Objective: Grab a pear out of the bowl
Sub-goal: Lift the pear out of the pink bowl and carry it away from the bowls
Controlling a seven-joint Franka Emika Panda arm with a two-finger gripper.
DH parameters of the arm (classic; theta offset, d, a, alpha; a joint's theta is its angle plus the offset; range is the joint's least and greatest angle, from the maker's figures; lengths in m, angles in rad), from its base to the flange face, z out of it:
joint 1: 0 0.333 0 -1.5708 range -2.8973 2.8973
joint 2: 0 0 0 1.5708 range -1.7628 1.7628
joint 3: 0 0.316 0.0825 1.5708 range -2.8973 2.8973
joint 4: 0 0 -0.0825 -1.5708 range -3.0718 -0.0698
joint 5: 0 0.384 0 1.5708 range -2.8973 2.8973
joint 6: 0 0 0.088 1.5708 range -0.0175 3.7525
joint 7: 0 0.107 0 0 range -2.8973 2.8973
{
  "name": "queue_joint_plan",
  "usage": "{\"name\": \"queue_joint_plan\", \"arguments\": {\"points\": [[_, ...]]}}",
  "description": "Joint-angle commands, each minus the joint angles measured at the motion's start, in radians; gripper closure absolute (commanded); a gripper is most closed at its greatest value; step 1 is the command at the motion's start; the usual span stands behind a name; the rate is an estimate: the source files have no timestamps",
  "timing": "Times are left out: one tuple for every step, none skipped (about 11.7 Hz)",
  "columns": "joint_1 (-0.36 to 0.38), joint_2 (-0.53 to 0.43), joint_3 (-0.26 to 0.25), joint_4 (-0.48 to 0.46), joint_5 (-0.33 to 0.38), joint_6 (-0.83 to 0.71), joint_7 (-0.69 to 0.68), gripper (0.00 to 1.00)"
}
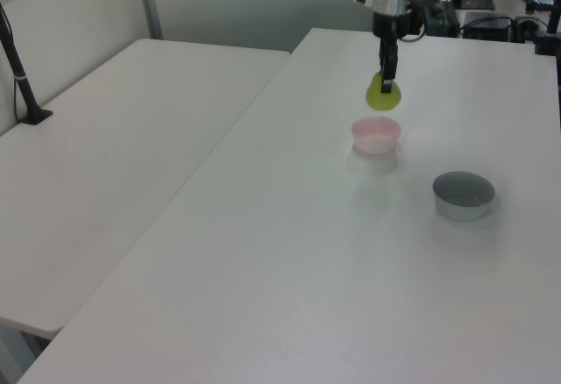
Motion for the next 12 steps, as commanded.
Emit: {"name": "queue_joint_plan", "arguments": {"points": [[-0.001,-0.050,-0.010,0.075,0.008,-0.147,0.016,1.00],[-0.002,-0.053,-0.011,0.095,0.008,-0.194,0.016,1.00],[-0.002,-0.053,-0.011,0.128,0.008,-0.246,0.017,1.00],[-0.007,-0.053,-0.011,0.159,0.010,-0.289,0.017,1.00],[-0.007,-0.055,-0.012,0.188,0.010,-0.332,0.028,1.00],[-0.007,-0.072,-0.020,0.192,0.010,-0.359,0.030,1.00],[-0.007,-0.092,-0.038,0.190,0.010,-0.373,0.025,1.00],[-0.007,-0.107,-0.058,0.187,0.011,-0.385,0.014,1.00],[-0.013,-0.112,-0.078,0.187,0.011,-0.391,-0.030,1.00],[-0.040,-0.113,-0.081,0.187,0.015,-0.391,-0.094,1.00],[-0.080,-0.110,-0.081,0.189,0.033,-0.388,-0.163,1.00],[-0.112,-0.110,-0.083,0.187,0.057,-0.380,-0.252,1.00]]}}
